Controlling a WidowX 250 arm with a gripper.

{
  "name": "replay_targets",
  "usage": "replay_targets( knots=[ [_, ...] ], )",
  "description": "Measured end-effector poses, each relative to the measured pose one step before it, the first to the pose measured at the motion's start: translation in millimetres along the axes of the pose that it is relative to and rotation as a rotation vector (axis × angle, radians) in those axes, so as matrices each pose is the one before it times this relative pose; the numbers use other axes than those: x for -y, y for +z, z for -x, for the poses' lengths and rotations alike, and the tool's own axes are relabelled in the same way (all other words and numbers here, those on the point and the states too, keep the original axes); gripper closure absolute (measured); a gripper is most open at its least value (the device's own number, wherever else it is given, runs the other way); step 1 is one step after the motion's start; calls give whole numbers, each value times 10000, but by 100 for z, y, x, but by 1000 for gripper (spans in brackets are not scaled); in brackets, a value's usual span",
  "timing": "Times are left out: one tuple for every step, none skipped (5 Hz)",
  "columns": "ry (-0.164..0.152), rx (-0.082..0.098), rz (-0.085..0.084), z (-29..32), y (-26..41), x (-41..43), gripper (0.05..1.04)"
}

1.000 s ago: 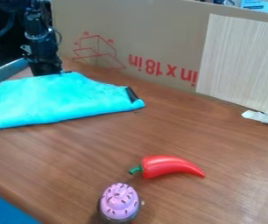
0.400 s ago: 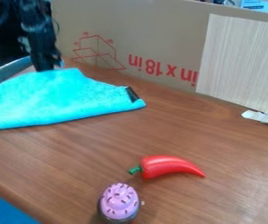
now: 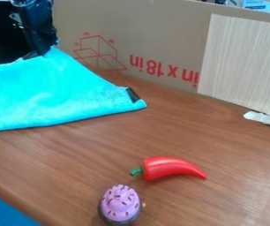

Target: Unfold the cloth from top left to bottom right

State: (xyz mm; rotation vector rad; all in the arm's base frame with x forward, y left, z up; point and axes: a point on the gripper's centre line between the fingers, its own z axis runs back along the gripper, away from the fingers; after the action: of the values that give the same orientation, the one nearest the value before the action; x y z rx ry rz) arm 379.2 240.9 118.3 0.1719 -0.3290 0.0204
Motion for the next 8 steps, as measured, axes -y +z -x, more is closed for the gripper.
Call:
replay_targets(
  knots=[
    [-272, 177, -88, 863, 1473, 1089, 1020],
    [-573, 154, 343, 1515, 1378, 2640, 1020],
    [-912, 260, 440, 1899, 1934, 3823, 1020],
    [-757, -30, 439, 1898, 1032, 3633, 1020],
    [-637, -410, 290, 2045, -617, 2935, 1021],
    [-366, -371, 130, 1151, -1202, 1654, 1021],
    [-391, -384, 104, 1358, -1061, 1913, 1021],
    [-303, -93, 336, 1023, 47, 1909, 1021]
  ],
)
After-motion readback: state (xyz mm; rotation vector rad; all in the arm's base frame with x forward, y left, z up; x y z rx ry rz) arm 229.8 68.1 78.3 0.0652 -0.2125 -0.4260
